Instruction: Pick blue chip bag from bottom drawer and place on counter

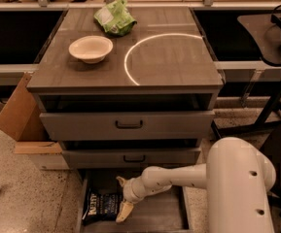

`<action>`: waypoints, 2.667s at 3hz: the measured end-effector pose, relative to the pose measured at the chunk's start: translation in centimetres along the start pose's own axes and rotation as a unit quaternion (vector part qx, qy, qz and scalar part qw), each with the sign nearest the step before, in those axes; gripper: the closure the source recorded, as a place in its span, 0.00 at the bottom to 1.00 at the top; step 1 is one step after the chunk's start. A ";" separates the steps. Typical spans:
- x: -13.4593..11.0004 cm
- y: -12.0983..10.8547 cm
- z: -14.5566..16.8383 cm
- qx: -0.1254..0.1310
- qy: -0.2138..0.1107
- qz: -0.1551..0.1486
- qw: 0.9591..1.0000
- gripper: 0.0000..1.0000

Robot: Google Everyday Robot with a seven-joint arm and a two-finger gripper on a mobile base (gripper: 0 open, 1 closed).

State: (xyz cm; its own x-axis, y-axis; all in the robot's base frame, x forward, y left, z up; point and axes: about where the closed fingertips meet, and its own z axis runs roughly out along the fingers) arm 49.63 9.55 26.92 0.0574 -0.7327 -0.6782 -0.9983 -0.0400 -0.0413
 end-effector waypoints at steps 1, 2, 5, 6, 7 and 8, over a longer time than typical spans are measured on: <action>0.8 -1.6 5.6 0.000 -0.027 -0.015 1.000 0.00; 1.0 -2.7 9.3 -0.008 -0.039 -0.021 0.999 0.00; 4.2 -2.6 17.9 -0.060 -0.032 0.013 0.998 0.50; 4.1 -4.6 15.2 -0.021 -0.034 0.008 0.999 0.73; 1.6 -5.6 8.9 0.044 -0.063 -0.020 0.997 0.96; -2.0 -2.4 2.9 0.064 -0.116 -0.058 0.990 1.00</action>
Offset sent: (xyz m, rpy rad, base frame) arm 0.0459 0.0833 -0.1060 0.1037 -0.0160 0.0647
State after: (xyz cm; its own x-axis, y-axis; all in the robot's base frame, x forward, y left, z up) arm 51.94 13.08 26.27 0.1854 -0.5527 -0.8125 -0.9772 -0.0166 -0.2117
